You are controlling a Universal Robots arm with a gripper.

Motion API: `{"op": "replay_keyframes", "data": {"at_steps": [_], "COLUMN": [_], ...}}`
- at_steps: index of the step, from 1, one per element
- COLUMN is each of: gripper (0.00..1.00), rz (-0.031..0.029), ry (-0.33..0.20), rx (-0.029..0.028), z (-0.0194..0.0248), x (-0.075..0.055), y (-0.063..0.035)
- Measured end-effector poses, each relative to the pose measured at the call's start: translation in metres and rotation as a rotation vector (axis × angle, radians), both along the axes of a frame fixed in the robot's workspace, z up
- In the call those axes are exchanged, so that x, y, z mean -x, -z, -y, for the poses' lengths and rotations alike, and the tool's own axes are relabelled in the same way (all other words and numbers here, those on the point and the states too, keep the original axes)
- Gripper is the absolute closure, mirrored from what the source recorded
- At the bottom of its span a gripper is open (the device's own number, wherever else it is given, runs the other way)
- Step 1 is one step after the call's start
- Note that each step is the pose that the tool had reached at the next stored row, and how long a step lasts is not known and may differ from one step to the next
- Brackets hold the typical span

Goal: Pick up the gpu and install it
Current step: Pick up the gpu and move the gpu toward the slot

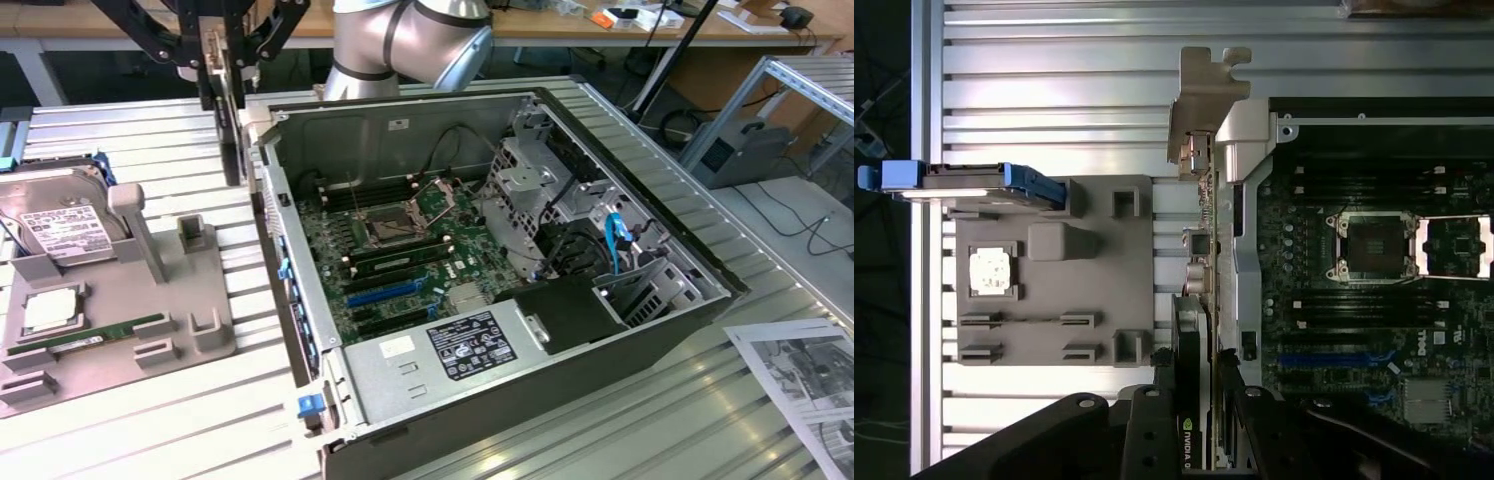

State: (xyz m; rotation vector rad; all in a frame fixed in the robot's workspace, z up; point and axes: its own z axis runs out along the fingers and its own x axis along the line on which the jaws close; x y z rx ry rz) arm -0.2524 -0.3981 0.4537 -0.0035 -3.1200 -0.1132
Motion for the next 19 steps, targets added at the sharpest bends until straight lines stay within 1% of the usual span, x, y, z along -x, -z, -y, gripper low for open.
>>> {"op": "replay_keyframes", "data": {"at_steps": [4, 7, 16, 19], "gripper": [0.73, 0.73, 0.73, 0.73], "rz": [0.0051, 0.0109, 0.023, 0.0288], "ry": [0.0, 0.0, 0.0, 0.0], "rx": [0.0001, 0.0001, 0.0, 0.0], "z": [0.0, 0.0, 0.0, 0.0], "x": [-0.005, -0.01, -0.021, -0.027], "y": [0.0001, 0.0003, 0.0006, 0.0008]}}
